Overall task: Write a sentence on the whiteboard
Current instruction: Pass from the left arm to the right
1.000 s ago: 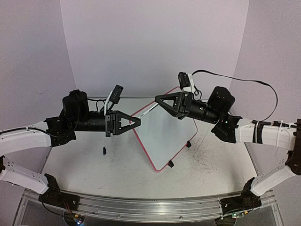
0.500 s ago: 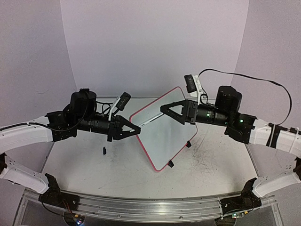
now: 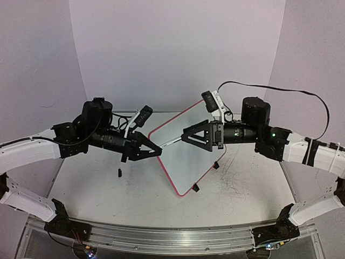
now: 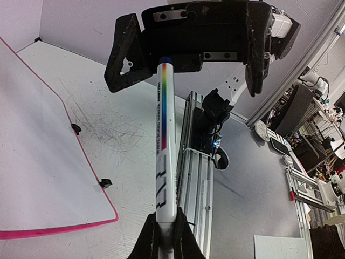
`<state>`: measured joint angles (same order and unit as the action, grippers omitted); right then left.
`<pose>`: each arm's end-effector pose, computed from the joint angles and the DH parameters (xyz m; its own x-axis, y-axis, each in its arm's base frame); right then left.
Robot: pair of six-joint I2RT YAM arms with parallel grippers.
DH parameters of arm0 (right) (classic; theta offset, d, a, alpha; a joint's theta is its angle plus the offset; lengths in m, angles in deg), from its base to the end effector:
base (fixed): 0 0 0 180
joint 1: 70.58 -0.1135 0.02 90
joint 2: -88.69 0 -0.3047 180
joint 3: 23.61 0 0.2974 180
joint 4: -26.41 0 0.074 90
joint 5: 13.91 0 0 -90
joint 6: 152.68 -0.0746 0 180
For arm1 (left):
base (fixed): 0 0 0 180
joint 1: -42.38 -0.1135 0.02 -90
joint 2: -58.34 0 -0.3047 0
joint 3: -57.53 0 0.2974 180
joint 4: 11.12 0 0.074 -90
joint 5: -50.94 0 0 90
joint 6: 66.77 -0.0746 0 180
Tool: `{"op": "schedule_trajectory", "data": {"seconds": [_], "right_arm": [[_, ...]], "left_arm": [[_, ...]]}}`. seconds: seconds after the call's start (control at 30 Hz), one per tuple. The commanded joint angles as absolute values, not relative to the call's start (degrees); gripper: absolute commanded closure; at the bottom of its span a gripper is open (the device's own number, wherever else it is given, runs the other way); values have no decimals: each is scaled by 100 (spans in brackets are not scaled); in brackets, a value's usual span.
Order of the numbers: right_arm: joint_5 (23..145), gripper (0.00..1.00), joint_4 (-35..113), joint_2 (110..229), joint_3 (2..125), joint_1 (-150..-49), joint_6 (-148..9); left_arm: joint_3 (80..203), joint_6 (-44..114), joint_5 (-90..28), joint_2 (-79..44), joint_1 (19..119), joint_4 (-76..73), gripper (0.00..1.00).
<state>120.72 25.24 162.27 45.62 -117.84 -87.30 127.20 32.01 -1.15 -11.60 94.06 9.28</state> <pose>0.2040 0.2980 0.3762 -0.4503 -0.0504 -0.8915 -0.8922 -0.0123 0.4514 0.1731 -0.2930 0.3514 -0.3652 0.2679 -0.8916 0.9306 0.0800 -0.3572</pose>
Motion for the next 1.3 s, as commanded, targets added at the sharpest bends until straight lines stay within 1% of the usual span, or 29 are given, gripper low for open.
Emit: {"op": "schedule_trajectory", "data": {"seconds": [0.0,0.07,0.1,0.27,0.4,0.6,0.73,1.03,1.27], "right_arm": [[12669,18,2285,16537,4909,-11883,-8817],[12840,27,2284,16726,5018,-11890,-8866],[12931,30,2277,16815,5072,-11897,-8879],[13051,37,2189,17032,5247,-11968,-8939],[13216,48,2036,17233,5358,-12035,-9033],[13343,62,2020,17373,5438,-12060,-9020],[13429,64,2098,17442,5441,-12063,-8906],[13361,63,2873,17483,5628,-12065,-8238],[13304,76,3403,17525,5826,-12063,-7815]], "left_arm": [[13076,3068,175,-1237,9388,915,100],[13103,3063,194,-1291,9388,917,100],[13116,3061,203,-1312,9388,919,100],[13127,3063,225,-1351,9389,914,100],[13141,3070,280,-1412,9396,916,100],[13155,3061,313,-1448,9393,913,100],[13135,3061,331,-1457,9390,913,100],[13095,3094,370,-1434,9389,955,100],[13107,3100,384,-1435,9389,1051,100]]}}
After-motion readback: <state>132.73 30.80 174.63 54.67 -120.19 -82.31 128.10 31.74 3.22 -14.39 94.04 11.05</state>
